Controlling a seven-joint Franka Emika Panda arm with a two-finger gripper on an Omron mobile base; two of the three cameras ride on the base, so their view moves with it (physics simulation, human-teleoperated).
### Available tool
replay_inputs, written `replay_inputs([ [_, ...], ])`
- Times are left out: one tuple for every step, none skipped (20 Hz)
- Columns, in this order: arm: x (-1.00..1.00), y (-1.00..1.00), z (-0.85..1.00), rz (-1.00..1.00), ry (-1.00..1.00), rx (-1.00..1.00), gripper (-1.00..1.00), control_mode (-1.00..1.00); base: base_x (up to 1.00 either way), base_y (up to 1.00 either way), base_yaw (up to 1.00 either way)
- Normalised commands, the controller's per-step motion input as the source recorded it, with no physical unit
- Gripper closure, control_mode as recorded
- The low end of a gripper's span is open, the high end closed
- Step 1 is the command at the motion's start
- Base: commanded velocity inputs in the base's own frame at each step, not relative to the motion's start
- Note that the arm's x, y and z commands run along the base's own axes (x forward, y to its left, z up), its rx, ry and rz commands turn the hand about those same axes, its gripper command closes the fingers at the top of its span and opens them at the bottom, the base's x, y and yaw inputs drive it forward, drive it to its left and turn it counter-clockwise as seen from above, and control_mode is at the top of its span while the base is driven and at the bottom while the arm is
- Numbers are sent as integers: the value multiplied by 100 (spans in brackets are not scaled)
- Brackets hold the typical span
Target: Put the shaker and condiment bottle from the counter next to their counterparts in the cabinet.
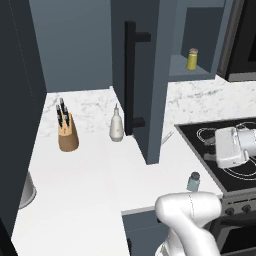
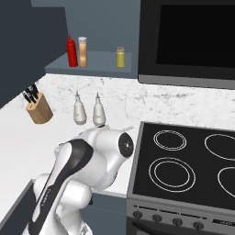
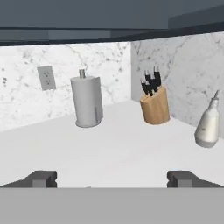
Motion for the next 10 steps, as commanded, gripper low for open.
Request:
replay_inputs([
  [-4, -20, -56, 15, 0, 0, -100, -100, 0, 0, 0],
  [0, -16, -54, 14, 0, -1, -100, -100, 0, 0, 0],
  [-2, -19, -54, 13, 0, -1, -100, -100, 0, 0, 0],
  [-6, -24, -54, 10, 0, -1, -100, -100, 0, 0, 0],
  [-16, -33, -55, 8, 0, 0, -100, -100, 0, 0, 0],
  [-28, -44, -61, 5, 0, 0, -100, -100, 0, 0, 0],
  [-23, -44, -55, 3, 0, 0, -100, -100, 0, 0, 0],
  [-21, -42, -51, 3, 0, 0, -100, -100, 0, 0, 0],
  [-14, -31, -40, 4, 0, 0, -100, -100, 0, 0, 0],
  [0, 0, -23, 5, 0, -1, -100, -100, 0, 0, 0],
])
